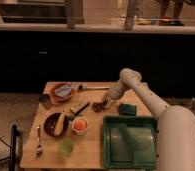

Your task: Place grapes in tray

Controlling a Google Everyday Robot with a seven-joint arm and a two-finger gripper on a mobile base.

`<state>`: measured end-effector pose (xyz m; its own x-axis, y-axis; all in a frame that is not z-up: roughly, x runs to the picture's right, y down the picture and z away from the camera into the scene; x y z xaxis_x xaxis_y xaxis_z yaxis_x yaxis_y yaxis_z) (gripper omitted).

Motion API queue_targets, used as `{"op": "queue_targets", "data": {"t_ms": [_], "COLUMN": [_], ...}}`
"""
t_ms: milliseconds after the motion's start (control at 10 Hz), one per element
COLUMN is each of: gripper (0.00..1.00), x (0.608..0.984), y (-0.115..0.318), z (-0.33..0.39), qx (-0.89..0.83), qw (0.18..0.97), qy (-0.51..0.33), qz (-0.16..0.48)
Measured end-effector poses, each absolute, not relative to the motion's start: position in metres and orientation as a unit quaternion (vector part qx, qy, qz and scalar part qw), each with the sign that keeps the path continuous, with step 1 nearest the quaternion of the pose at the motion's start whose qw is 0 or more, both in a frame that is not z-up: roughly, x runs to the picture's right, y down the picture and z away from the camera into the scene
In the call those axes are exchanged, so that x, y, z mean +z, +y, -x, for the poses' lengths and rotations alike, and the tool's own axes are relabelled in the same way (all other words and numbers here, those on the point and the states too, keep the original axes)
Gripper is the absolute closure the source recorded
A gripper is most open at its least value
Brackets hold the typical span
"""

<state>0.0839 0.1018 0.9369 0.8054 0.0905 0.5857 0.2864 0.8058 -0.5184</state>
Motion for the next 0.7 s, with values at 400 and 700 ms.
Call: {"op": "queue_targets", "data": {"t_ms": [400, 700], "gripper": [1.0, 1.0], "x": [0.929, 0.912], "y": [0.098, 0.082], "z": [-0.088, -0.087], "qx": [-0.051, -0.065], "qw": [0.902, 0.908], "qy": [-0.31, -0.308], "qz": [0.295, 0.276]}}
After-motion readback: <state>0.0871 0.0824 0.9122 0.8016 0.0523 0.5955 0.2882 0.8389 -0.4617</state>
